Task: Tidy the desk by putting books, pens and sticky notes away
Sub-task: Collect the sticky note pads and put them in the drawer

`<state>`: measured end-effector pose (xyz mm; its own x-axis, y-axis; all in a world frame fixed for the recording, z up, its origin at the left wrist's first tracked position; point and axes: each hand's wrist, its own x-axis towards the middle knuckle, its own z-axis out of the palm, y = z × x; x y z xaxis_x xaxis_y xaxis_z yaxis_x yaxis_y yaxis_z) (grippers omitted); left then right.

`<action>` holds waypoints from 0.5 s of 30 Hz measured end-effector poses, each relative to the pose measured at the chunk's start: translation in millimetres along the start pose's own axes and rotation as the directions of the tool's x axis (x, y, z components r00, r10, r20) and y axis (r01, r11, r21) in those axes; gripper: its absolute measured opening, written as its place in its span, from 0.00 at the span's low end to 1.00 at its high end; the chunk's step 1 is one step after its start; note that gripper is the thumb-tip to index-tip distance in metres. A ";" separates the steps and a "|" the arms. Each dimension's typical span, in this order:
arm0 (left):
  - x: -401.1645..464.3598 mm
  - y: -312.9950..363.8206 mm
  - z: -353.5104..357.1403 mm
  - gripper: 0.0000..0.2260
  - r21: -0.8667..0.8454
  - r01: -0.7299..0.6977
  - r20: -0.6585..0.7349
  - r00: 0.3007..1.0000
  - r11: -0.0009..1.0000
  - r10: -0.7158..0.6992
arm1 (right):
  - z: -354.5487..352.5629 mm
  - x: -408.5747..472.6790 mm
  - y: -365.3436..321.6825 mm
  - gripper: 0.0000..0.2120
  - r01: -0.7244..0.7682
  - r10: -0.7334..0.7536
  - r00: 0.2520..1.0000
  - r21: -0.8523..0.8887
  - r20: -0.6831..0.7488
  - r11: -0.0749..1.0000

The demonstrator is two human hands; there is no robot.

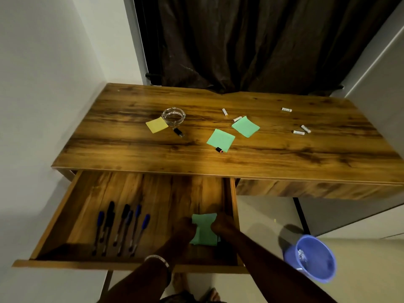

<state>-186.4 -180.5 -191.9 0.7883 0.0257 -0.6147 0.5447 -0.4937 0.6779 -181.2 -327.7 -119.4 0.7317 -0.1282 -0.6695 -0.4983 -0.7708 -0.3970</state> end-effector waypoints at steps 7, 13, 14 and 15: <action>-12.0 6.1 5.8 0.16 0.077 0.045 -0.015 0.999 0.996 -0.044 | 4.3 -2.6 2.5 0.25 0.015 -0.010 0.994 -0.043 0.113 0.999; -13.4 6.8 11.4 0.14 0.061 0.112 -0.060 0.992 0.992 -0.108 | 4.9 -3.5 2.6 0.24 0.115 -0.097 0.992 -0.265 0.083 0.957; -17.6 9.5 10.8 0.14 0.071 0.116 -0.080 0.991 0.991 -0.110 | 4.1 -5.0 0.1 0.24 0.160 -0.144 0.987 -0.311 0.072 0.937; -17.6 8.7 12.9 0.14 0.071 0.115 -0.092 0.990 0.991 -0.108 | 4.1 -5.6 -2.0 0.25 0.203 -0.194 0.979 -0.333 0.060 0.921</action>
<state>-199.3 -196.4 -180.4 0.7478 0.1590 -0.6447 0.6101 -0.5476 0.5726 -186.2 -322.9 -117.4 0.7852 0.0617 -0.6162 -0.1556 -0.9435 -0.2926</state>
